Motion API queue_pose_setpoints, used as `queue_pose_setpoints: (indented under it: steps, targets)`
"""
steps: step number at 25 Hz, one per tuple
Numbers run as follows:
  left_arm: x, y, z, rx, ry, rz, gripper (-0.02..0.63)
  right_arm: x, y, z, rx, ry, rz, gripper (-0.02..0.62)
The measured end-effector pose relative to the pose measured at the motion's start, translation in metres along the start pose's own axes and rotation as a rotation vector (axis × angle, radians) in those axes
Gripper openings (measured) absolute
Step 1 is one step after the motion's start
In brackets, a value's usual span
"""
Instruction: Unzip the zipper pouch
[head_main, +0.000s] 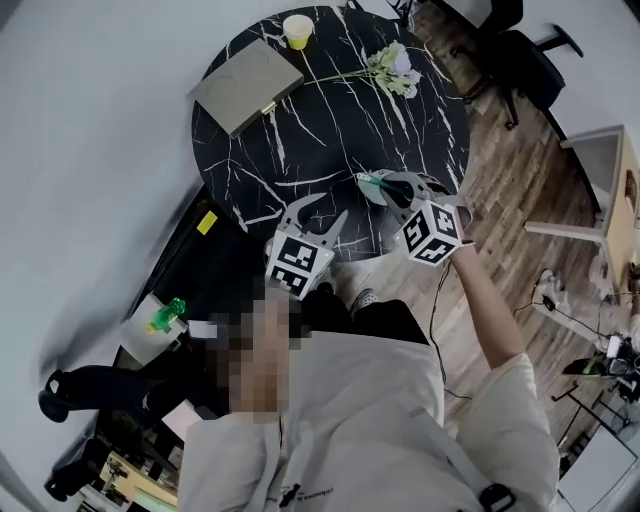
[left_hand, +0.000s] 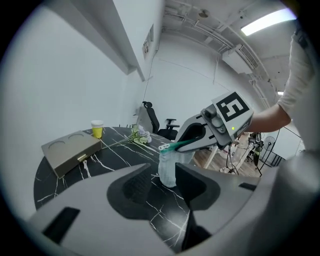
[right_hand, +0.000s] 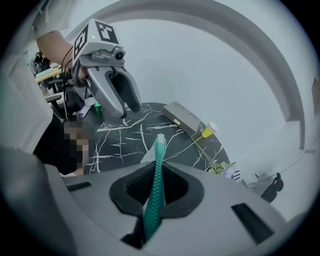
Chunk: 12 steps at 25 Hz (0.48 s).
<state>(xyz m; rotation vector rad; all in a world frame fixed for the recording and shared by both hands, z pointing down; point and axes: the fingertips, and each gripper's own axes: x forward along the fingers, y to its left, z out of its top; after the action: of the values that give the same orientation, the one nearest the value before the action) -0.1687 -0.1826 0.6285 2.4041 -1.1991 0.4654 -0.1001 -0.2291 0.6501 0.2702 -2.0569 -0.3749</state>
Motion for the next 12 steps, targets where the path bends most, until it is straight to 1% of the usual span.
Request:
queue_pose_setpoints:
  steps: [3, 6, 9, 12]
  targets:
    - [0.000, -0.001, 0.022, 0.027, -0.033, -0.015, 0.160, -0.013, -0.003, 0.010, 0.057, -0.051, 0.020, 0.025]
    - [0.000, -0.005, 0.041, 0.062, -0.059, -0.048, 0.160, -0.027, -0.003, 0.022, 0.096, -0.100, 0.052, 0.025]
    - [-0.001, -0.009, 0.051, 0.093, -0.068, -0.064, 0.160, -0.038, -0.004, 0.030, 0.108, -0.124, 0.088, 0.025]
    - [-0.003, -0.012, 0.059, 0.103, -0.065, -0.077, 0.160, -0.050, -0.007, 0.042, 0.116, -0.170, 0.128, 0.025]
